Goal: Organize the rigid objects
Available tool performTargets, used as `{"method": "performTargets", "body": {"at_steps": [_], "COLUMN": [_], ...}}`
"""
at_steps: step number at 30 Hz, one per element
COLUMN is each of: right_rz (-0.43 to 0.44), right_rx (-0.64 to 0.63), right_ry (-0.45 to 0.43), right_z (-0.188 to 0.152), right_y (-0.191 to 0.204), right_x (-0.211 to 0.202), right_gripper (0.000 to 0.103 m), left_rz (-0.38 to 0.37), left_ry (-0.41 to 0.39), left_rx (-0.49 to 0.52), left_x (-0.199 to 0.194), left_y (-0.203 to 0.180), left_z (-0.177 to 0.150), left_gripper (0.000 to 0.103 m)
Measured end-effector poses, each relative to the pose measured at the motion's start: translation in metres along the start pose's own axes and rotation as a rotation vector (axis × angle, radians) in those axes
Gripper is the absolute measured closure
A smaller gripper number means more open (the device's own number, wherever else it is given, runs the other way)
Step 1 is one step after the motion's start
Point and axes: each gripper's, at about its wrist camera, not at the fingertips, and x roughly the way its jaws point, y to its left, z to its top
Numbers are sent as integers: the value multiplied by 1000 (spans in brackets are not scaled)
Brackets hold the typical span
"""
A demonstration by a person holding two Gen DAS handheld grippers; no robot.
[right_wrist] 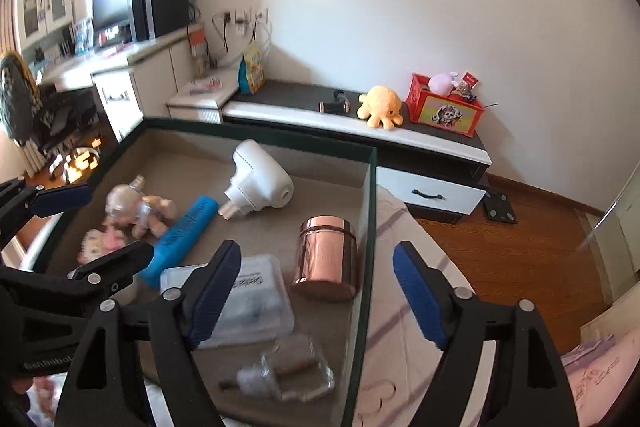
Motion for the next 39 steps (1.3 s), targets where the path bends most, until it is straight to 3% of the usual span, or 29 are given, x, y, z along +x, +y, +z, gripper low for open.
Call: {"method": "performTargets", "body": {"at_steps": [2,8,10,13,19,27,39], "right_rz": [19,57,62,86,48,-3,-33], "right_rx": [26,41,38,41,56,85,73], "right_ry": [-54,-197,-229,-296,-373,-453,-518], "right_z": [-8,-45,-57,-80,-128,-175,-192], "right_y": [0,19,28,43,65,84,92], "right_x": [-33,-128,-156,-200,-268,-332,-379], "right_gripper": [20,13,0,0,0,0,0], "left_rz": [27,68,75,98,133,186,222], "left_ry": [-71,-234,-267,-309,-381,-458,-522], "left_rx": [-11,-64,-79,-98,-123,-122,-145], "left_x": [-34,-132,-160,-201,-272,-335,-375], "left_y": [2,6,5,2,-2,-9,-20], "left_z": [-10,-51,-68,-98,-151,-193,-209], "left_gripper": [1,0,0,0,0,0,0]}}
